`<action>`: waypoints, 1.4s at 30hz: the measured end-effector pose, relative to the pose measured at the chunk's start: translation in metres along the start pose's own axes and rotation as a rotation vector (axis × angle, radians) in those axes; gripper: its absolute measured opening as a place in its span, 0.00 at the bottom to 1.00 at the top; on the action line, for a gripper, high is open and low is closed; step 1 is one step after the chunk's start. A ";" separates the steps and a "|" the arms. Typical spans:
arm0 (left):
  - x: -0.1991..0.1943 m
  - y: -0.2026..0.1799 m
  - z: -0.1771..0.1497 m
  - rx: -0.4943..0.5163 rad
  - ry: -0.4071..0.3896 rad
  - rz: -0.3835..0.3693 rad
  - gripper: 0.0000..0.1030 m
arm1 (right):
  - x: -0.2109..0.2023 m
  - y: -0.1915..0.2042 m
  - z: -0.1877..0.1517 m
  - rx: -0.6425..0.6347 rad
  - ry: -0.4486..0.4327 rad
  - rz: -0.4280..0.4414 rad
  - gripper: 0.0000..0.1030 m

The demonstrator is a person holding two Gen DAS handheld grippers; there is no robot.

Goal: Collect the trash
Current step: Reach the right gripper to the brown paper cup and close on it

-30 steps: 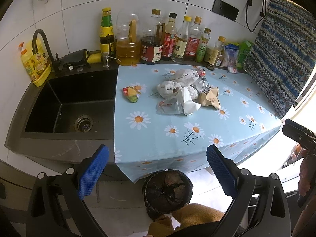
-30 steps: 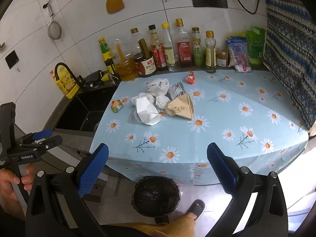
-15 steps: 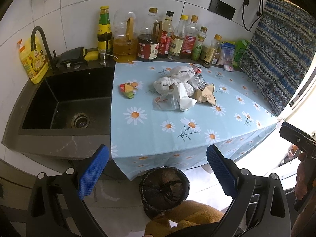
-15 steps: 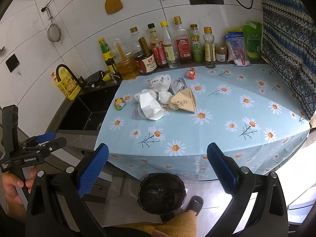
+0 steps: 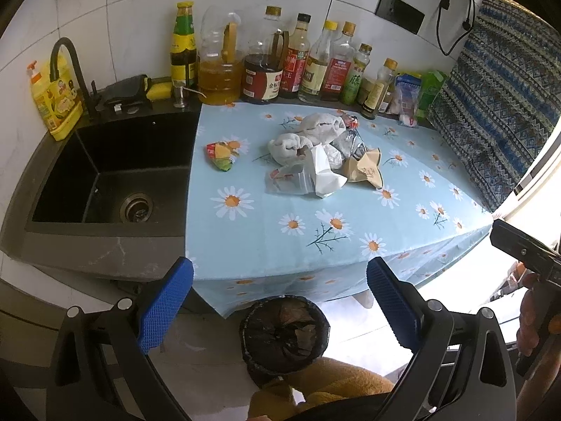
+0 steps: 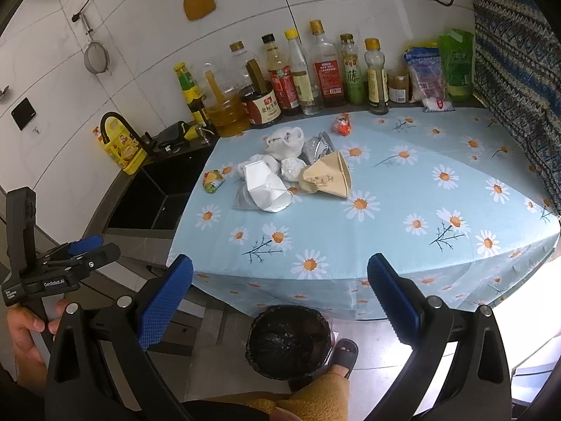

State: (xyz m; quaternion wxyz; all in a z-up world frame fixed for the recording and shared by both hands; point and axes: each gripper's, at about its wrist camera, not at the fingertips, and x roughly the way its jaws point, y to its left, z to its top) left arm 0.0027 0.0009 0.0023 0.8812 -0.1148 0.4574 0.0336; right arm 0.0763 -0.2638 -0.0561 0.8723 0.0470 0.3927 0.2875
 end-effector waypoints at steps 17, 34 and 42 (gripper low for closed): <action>0.067 -0.015 0.024 -0.115 0.085 0.081 0.93 | 0.128 -0.066 0.068 -0.018 0.149 0.066 0.96; 0.092 -0.024 0.013 -0.233 0.132 0.172 0.93 | 0.254 -0.073 0.100 -0.078 0.255 -0.012 0.96; 0.098 -0.010 0.014 -0.205 0.133 0.159 0.93 | 0.275 -0.077 0.098 -0.038 0.266 -0.089 0.93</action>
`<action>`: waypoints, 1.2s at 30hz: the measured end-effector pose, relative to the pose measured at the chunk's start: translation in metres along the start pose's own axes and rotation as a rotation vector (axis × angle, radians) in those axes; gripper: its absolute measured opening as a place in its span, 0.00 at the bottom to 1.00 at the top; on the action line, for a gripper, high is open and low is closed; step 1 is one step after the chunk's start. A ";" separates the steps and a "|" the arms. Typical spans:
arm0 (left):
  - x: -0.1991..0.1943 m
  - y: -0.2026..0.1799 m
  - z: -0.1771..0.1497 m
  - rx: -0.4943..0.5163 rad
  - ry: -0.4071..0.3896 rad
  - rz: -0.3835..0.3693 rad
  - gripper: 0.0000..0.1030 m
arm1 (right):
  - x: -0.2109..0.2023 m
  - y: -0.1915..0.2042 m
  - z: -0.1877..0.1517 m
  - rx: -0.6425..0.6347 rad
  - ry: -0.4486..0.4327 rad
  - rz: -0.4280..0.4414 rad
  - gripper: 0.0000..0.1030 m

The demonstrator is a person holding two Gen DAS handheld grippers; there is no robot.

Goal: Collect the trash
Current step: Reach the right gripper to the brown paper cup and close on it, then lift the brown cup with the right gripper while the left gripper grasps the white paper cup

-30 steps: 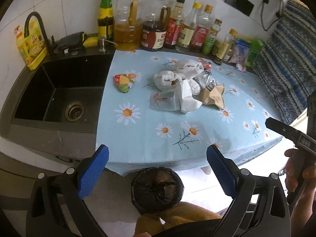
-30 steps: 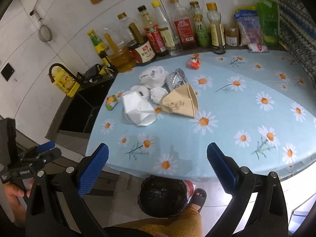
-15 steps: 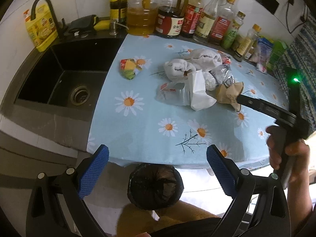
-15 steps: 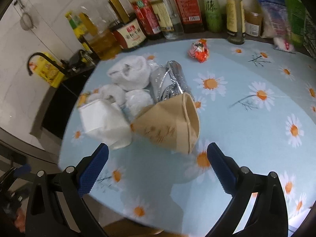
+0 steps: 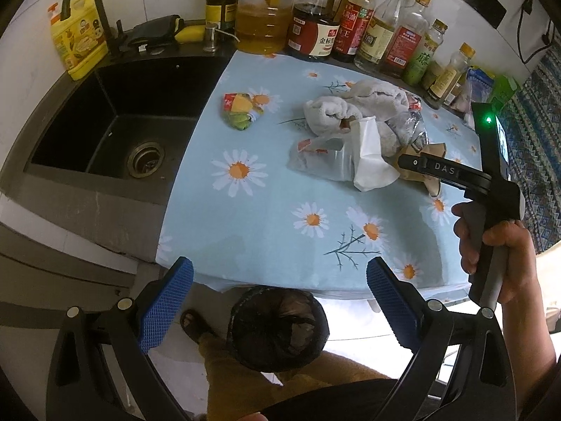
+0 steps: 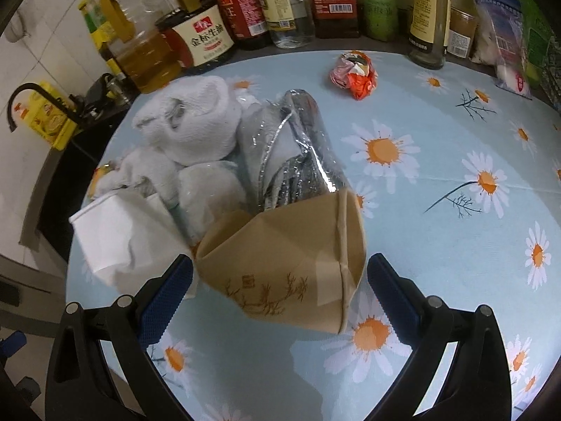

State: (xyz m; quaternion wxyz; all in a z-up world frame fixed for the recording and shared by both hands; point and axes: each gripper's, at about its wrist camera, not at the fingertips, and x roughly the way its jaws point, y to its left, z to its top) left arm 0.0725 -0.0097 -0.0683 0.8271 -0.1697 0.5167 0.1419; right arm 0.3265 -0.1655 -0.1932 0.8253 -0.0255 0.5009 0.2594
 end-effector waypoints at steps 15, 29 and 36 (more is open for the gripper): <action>0.009 -0.009 0.027 0.122 0.003 -0.050 0.93 | -0.018 -0.007 -0.008 0.072 -0.016 0.020 0.78; 0.029 -0.062 0.067 0.265 -0.060 -0.152 0.93 | -0.087 -0.030 -0.046 0.057 -0.093 0.145 0.78; 0.060 -0.098 0.074 0.469 -0.023 -0.099 0.93 | -0.102 -0.045 -0.073 0.076 -0.097 0.148 0.78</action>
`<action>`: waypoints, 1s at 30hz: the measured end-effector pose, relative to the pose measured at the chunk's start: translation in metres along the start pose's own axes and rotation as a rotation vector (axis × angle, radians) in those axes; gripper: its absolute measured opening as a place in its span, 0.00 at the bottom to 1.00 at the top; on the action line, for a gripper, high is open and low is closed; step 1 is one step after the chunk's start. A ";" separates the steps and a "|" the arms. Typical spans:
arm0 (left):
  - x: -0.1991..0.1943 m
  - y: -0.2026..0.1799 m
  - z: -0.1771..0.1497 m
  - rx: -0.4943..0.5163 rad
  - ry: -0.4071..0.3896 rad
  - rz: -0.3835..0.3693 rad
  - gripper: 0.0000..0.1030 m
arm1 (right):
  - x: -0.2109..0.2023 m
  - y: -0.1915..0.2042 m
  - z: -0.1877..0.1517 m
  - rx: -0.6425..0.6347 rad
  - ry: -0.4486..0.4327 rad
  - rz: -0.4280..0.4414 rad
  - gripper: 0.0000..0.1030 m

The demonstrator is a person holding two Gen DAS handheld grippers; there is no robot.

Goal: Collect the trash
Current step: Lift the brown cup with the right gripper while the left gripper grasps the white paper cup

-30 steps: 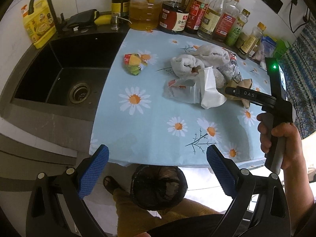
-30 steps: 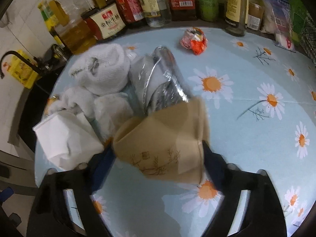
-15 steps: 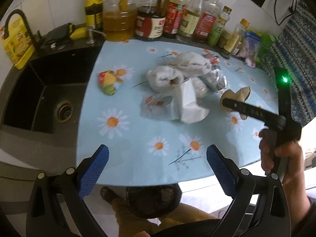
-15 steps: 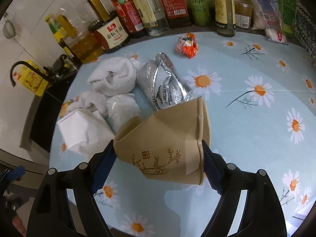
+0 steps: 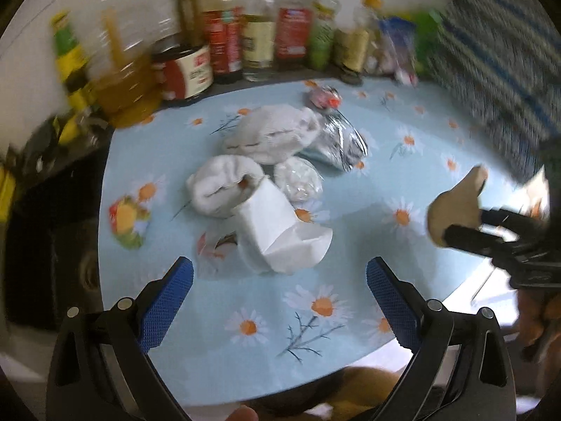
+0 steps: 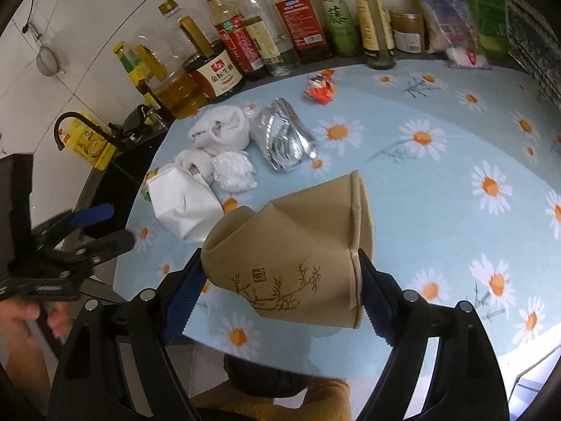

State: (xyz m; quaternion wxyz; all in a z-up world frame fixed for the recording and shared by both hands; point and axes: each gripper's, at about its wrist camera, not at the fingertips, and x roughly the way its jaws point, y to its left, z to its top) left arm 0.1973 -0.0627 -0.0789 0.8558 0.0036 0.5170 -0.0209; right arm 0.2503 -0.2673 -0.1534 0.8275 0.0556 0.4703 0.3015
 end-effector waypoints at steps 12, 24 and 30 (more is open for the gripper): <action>0.045 -0.029 0.014 0.313 0.109 0.163 0.93 | -0.011 -0.025 -0.018 0.065 -0.012 -0.016 0.78; 0.078 -0.034 0.017 0.437 0.134 0.227 0.78 | -0.012 -0.035 -0.024 0.081 -0.006 -0.032 0.78; 0.075 -0.036 0.017 0.461 0.102 0.237 0.76 | -0.012 -0.034 -0.023 0.083 -0.005 -0.035 0.78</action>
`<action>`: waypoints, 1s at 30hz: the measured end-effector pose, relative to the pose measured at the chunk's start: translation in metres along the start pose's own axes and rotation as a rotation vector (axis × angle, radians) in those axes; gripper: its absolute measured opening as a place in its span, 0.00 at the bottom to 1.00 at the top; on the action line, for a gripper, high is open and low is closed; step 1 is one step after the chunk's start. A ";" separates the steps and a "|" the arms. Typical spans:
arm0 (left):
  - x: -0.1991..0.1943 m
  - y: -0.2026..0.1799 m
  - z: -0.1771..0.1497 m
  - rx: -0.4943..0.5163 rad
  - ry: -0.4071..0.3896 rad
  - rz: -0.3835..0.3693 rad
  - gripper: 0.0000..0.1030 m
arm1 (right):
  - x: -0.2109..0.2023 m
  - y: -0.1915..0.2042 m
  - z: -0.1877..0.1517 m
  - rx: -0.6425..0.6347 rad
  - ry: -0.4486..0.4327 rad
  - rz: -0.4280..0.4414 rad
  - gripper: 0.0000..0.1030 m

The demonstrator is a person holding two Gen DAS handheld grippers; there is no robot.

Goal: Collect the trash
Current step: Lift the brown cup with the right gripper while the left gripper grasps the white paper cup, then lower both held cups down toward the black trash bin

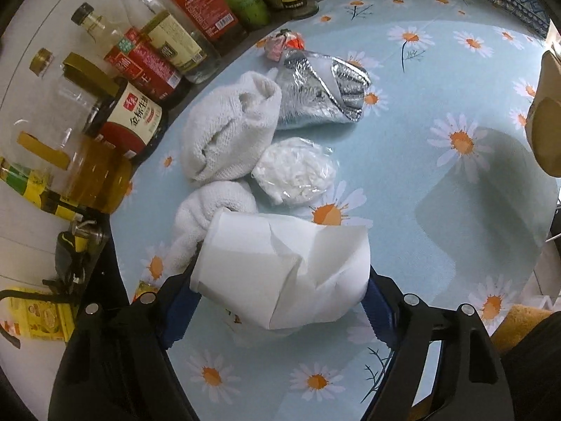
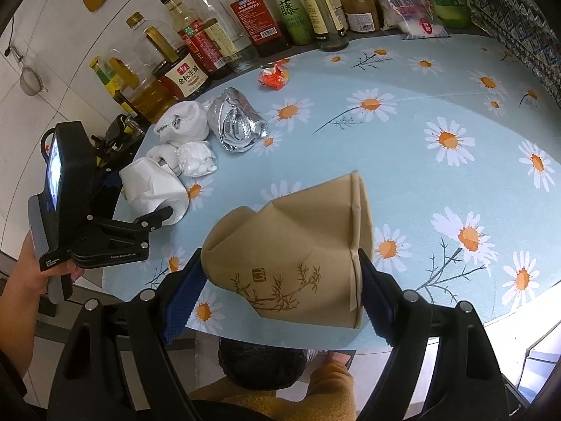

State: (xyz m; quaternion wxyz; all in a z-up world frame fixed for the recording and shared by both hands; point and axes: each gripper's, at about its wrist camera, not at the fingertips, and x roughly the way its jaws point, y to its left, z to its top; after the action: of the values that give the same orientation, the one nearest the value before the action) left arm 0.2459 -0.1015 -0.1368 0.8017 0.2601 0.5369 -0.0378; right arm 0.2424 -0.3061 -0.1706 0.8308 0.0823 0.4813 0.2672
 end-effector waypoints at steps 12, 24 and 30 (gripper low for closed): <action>-0.032 0.013 0.002 -0.069 -0.095 -0.031 0.76 | 0.002 0.012 0.006 -0.029 0.001 0.023 0.78; -0.094 0.040 -0.018 -0.287 -0.233 -0.129 0.76 | 0.002 0.036 0.004 -0.087 0.012 0.046 0.78; -0.120 0.052 -0.049 -0.402 -0.269 -0.161 0.76 | 0.007 0.056 -0.003 -0.137 0.039 0.063 0.78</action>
State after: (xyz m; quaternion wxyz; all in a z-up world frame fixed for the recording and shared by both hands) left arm 0.1719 -0.0608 -0.0259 0.8959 0.0446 0.4411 -0.0285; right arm 0.2223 -0.2555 -0.1551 0.8160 0.0349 0.4753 0.3272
